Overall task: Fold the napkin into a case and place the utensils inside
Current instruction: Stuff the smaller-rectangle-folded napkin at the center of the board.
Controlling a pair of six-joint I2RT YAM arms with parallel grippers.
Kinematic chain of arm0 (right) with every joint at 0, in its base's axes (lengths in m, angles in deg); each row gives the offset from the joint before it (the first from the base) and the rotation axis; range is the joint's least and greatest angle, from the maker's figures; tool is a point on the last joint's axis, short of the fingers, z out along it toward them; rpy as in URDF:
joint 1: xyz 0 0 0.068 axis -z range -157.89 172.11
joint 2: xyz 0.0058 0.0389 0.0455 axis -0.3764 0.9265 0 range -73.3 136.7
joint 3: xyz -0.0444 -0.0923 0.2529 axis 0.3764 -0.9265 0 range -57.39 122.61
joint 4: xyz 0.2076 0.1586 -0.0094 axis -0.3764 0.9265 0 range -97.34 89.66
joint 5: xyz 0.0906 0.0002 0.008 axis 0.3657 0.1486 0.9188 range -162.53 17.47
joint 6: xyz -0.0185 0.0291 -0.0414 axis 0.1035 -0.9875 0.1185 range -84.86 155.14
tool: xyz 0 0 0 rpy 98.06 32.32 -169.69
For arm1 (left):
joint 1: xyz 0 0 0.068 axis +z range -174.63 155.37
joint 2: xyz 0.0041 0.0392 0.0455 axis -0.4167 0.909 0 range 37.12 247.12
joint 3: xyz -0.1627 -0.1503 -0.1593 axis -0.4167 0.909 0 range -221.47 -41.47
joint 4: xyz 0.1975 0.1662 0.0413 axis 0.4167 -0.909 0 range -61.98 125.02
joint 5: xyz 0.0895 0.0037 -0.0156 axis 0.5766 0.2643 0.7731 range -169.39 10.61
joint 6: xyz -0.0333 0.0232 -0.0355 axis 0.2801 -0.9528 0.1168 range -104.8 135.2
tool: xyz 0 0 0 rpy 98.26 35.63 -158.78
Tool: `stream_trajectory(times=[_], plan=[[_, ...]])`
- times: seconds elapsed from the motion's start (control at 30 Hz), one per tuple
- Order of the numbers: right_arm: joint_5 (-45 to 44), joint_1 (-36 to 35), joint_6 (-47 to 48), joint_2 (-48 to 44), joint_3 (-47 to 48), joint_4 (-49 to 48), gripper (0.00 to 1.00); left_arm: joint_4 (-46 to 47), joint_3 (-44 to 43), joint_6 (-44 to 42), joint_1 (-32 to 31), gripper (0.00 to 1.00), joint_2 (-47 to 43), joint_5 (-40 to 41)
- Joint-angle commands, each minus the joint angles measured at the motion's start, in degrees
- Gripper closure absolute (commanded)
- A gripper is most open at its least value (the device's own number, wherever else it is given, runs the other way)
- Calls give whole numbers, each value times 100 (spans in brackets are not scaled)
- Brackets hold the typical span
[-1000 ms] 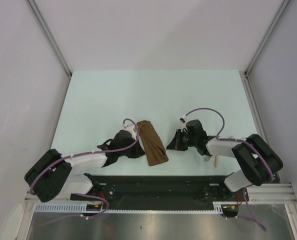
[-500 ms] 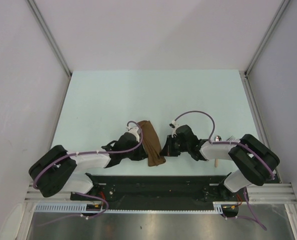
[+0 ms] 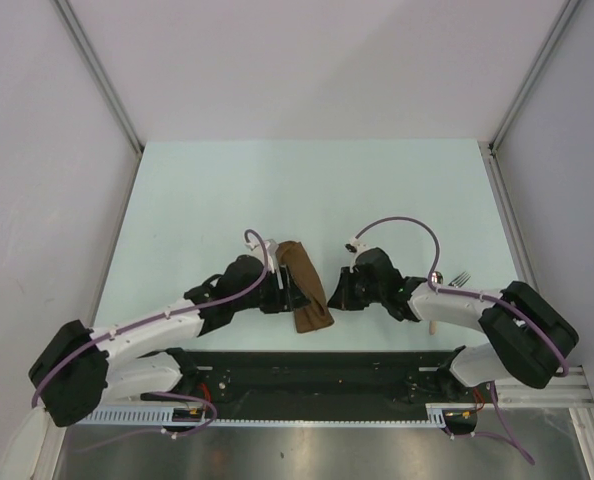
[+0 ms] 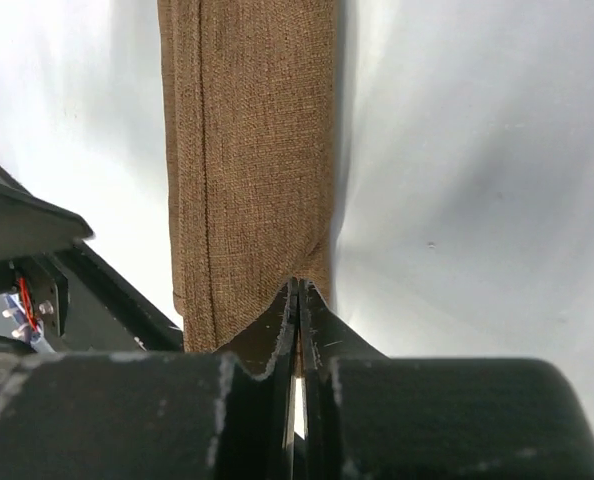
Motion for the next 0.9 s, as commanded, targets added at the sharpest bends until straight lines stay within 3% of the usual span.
stream_trajectory(times=[0.0, 0.1, 0.53, 0.87], plan=[[-168, 42, 198, -259, 46, 219, 95, 683, 166, 1020, -52, 36, 260, -381], [-159, 50, 234, -391, -7, 280, 94, 1080, 342, 1512, -70, 39, 479, -372], [-168, 103, 251, -892, -279, 342, 93, 1160, -18, 2164, -105, 41, 1727, -451], [-106, 103, 225, -1051, -552, 307, 93, 1029, 114, 2085, -254, 41, 920, 102]])
